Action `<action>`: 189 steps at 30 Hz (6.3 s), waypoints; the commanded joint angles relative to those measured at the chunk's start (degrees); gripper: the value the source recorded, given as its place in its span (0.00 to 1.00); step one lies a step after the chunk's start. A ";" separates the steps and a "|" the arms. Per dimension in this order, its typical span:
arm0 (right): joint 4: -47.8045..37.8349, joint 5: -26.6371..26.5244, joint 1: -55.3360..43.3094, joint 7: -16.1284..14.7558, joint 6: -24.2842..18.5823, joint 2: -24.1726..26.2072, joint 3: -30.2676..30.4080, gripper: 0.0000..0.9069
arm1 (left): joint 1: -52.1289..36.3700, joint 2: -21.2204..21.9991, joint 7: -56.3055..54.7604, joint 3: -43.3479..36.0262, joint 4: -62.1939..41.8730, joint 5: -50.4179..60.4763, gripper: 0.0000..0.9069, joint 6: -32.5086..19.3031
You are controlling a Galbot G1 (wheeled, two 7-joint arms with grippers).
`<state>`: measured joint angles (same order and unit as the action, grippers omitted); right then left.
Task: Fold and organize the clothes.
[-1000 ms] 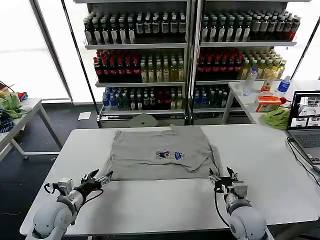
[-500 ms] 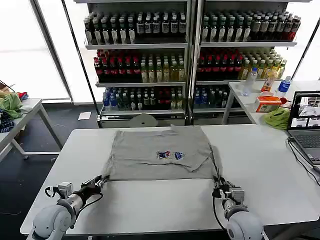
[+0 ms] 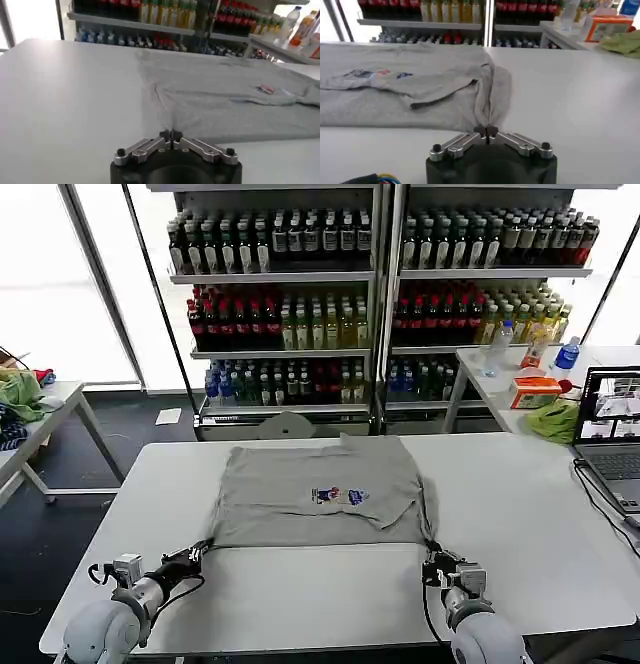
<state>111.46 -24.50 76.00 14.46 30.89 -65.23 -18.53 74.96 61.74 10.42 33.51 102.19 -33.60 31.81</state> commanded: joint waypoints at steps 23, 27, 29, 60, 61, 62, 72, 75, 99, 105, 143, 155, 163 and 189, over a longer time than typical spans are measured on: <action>14.02 -0.83 21.61 -3.53 -4.96 11.49 -8.36 0.00 | 26.57 3.64 -2.44 15.03 22.06 -0.44 0.01 1.24; 15.58 -0.81 23.23 -3.75 -4.90 11.51 -8.71 1.00 | 28.35 3.66 -2.42 16.14 23.16 0.01 0.66 1.27; 15.83 0.31 23.59 -3.63 -4.29 11.39 -8.56 1.00 | 28.73 3.72 -2.53 16.37 23.41 0.37 1.00 1.30; -2.94 -10.70 -20.88 -15.46 2.26 14.17 1.01 1.00 | 7.21 -8.75 -0.38 11.94 8.70 -6.12 1.00 1.37; -7.14 -10.58 -27.43 -16.61 2.31 13.02 3.58 1.00 | 5.72 -9.30 -0.10 11.30 7.20 -6.14 1.00 1.38; -9.63 -10.58 -29.58 -17.53 2.33 12.24 5.27 1.00 | 4.06 -9.90 0.18 10.28 5.57 -6.20 1.00 1.35; -37.56 -6.80 -52.35 -20.43 2.24 1.99 16.89 1.00 | -15.36 -13.31 2.59 -4.66 -11.99 -7.59 1.00 1.23; -43.86 -5.98 -55.36 -20.71 2.22 -1.04 17.84 1.00 | -19.98 -12.60 2.97 -7.77 -16.25 -7.31 1.00 1.19; -60.48 -2.48 -58.42 -20.92 1.64 -10.17 15.90 0.68 | -35.63 -8.26 1.68 -20.35 -31.55 -7.27 1.00 0.50; -60.50 -2.09 -58.01 -20.41 2.19 -10.46 16.70 0.06 | -37.20 -7.51 0.84 -21.41 -32.53 -8.16 1.00 0.71; -57.29 -2.89 -56.74 -20.47 1.63 -9.83 18.75 0.00 | -35.28 -6.89 1.68 -23.26 -31.42 -7.87 0.01 1.18; -44.68 -9.96 -52.81 -17.14 1.37 -6.35 16.16 0.00 | -33.93 -8.18 0.47 -21.98 -24.89 -8.30 0.01 -0.11; -34.50 -13.37 -48.22 -14.06 2.20 -3.53 13.64 0.00 | -31.30 -9.19 -0.07 -19.03 -19.60 -8.31 0.01 -0.07; 2.70 -18.25 -16.17 -9.52 2.23 5.38 0.63 0.00 | -12.41 -10.73 -5.07 -4.68 0.92 -9.91 0.01 -1.20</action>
<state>100.94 -41.52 47.71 4.05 33.07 -62.16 -13.68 52.93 51.11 6.58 22.39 93.71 -43.30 30.78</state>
